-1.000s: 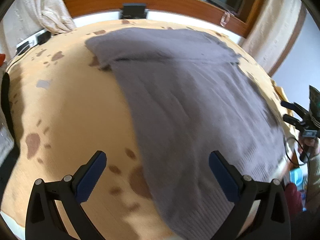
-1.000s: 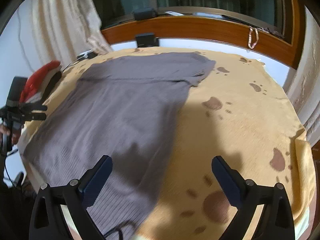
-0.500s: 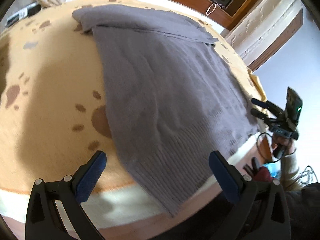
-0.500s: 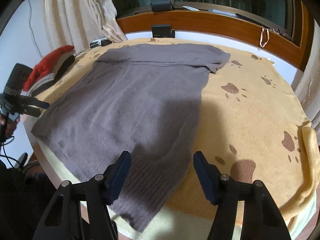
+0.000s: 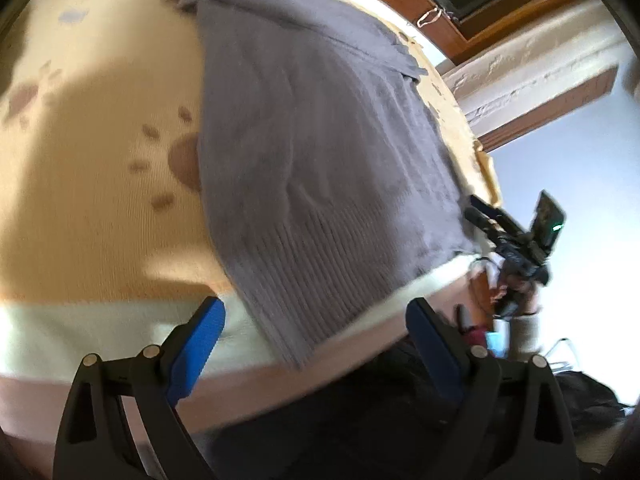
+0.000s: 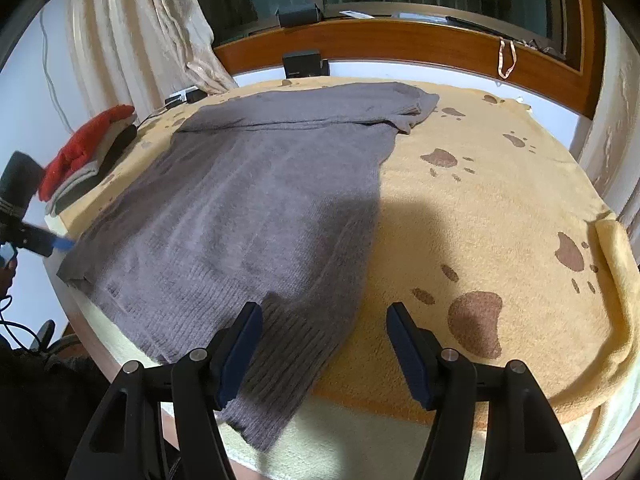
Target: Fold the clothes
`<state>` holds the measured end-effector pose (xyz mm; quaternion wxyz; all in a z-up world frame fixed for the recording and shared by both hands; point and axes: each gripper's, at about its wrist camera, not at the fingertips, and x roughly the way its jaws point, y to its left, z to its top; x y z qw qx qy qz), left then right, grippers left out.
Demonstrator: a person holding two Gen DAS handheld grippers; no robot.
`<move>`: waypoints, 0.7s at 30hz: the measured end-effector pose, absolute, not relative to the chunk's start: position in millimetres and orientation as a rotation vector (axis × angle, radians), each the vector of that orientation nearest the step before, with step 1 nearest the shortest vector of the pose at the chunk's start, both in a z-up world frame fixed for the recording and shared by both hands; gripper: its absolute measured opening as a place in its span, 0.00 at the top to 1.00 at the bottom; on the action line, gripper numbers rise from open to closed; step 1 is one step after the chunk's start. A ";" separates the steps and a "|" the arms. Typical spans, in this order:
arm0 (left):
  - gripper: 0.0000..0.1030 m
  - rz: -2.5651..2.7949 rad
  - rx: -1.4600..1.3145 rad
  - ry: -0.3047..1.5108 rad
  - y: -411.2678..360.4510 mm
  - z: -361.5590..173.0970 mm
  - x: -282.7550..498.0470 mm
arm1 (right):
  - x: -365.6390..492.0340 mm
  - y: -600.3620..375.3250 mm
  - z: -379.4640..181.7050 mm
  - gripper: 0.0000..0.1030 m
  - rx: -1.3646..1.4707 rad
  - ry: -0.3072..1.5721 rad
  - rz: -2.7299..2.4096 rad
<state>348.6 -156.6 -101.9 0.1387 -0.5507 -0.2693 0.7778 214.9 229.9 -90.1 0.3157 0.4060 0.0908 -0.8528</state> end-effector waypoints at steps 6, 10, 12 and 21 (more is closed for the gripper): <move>0.34 2.165 -1.587 -0.908 -153.4 -106.3 350.4 | 213.6 234.6 -91.4 0.35 1.057 0.172 -2.241; 0.37 2.119 -1.585 -0.964 -153.4 -110.4 346.4 | 216.3 237.1 -90.0 0.35 1.042 0.154 -2.238; 0.40 2.113 -1.592 -0.994 -155.5 -111.3 346.4 | 218.0 238.0 -89.4 0.35 1.034 0.144 -2.235; 0.88 2.124 -1.641 -1.135 -169.3 -124.1 349.4 | 216.5 242.7 -93.0 0.49 1.042 0.098 -2.213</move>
